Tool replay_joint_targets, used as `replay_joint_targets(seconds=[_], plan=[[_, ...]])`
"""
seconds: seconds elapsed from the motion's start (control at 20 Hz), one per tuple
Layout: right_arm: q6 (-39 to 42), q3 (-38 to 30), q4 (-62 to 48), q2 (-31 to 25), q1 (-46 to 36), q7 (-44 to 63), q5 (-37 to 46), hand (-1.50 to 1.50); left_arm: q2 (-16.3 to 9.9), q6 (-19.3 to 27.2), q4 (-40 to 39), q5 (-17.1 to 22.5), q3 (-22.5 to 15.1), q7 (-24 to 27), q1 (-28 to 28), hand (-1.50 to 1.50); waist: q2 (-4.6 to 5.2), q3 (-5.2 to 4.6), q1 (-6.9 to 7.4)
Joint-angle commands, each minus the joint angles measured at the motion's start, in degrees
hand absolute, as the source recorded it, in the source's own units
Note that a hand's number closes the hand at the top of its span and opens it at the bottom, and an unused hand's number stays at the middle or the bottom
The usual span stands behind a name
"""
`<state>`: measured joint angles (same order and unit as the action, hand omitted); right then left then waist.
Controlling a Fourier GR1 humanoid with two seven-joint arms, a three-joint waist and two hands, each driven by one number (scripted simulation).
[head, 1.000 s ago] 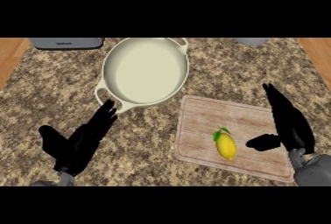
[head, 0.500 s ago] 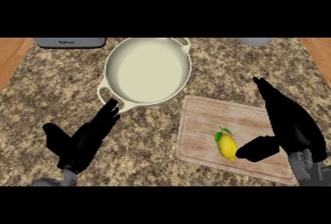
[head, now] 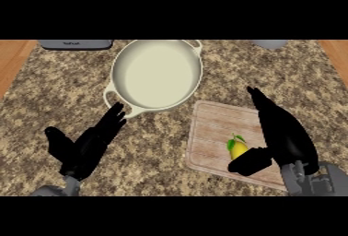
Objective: Pick the lemon from the cutting board and place it in the pot
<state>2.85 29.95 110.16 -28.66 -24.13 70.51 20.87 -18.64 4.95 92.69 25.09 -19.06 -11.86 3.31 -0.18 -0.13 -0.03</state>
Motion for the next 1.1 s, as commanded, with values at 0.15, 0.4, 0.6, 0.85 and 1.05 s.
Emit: replay_joint_targets(seconds=[0.15,0.4,0.6,0.85,1.05], plan=[[2.2,2.6,-5.6,7.2,-0.8,11.2,4.5,-1.50,1.7,0.9,-0.1,-1.5,0.0,-0.2,0.1,0.00,0.12,0.06,0.30],[2.6,3.4,-10.0,7.8,0.8,9.3,9.1,-1.50,0.8,-1.4,-0.6,-1.2,0.9,1.5,-1.9,0.00,0.14,0.05,0.25],[5.1,2.1,-6.2,4.3,5.0,9.5,11.3,-1.50,1.3,-1.3,-1.5,-2.0,1.1,1.4,-0.9,0.00,-0.06,0.04,-0.82],[7.2,4.2,-8.9,9.5,5.1,11.1,14.8,-1.50,2.4,0.5,2.8,-2.8,0.0,-1.5,-2.0,0.00,-0.03,0.07,0.19],[5.7,4.1,-10.5,11.0,8.8,7.6,17.5,-1.50,3.6,-0.1,1.7,-3.6,-0.6,-0.4,-3.3,0.00,0.05,0.10,0.05]])
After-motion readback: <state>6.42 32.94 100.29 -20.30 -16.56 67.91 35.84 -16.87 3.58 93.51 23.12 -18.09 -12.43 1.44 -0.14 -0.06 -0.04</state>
